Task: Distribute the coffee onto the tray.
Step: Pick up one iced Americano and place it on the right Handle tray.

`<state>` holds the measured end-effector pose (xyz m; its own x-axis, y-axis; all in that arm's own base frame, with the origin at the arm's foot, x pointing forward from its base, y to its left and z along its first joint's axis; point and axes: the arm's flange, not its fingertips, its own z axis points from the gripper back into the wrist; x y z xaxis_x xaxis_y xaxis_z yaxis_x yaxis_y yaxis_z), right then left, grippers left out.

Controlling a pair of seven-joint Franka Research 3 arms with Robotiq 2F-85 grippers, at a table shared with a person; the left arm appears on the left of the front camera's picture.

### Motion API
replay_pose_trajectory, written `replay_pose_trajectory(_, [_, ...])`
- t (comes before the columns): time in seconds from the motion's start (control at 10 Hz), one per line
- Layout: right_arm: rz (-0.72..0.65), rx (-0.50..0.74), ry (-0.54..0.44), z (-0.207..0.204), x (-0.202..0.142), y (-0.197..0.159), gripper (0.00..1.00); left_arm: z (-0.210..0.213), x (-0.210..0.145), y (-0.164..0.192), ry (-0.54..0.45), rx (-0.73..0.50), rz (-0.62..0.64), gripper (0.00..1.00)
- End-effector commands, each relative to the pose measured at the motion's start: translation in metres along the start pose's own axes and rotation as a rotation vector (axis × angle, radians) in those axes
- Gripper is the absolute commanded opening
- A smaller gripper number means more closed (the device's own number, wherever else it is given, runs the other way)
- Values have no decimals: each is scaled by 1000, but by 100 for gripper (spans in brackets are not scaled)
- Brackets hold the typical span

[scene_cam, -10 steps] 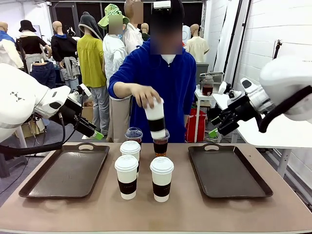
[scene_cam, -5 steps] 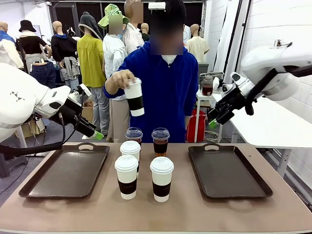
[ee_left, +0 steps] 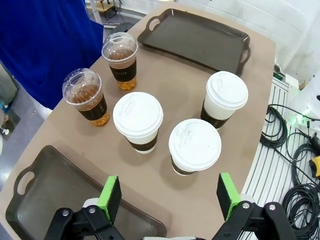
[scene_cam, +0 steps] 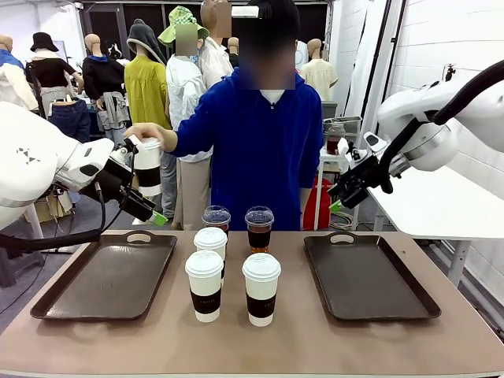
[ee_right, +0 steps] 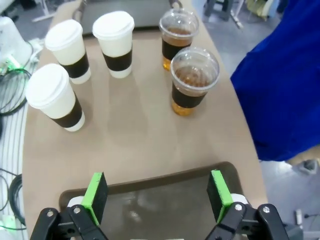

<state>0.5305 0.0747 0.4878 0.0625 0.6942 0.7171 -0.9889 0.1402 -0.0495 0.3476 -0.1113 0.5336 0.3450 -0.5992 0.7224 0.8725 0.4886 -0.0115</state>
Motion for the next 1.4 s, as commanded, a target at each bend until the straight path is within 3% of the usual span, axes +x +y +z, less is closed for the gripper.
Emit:
replay_pose_trajectory(0.0, [14,37,-28,-6,-8,-15,100,-1,-1,2,-13,-18,-3,100])
replay_pose_trajectory(1.1, [-16,49,-14,-18,-21,-20,100,-1,-1,2,-13,-18,-3,100])
replay_pose_trajectory(1.3, [3,71,-90,-35,-36,-49,100,-1,-1,2,-13,-18,-3,100])
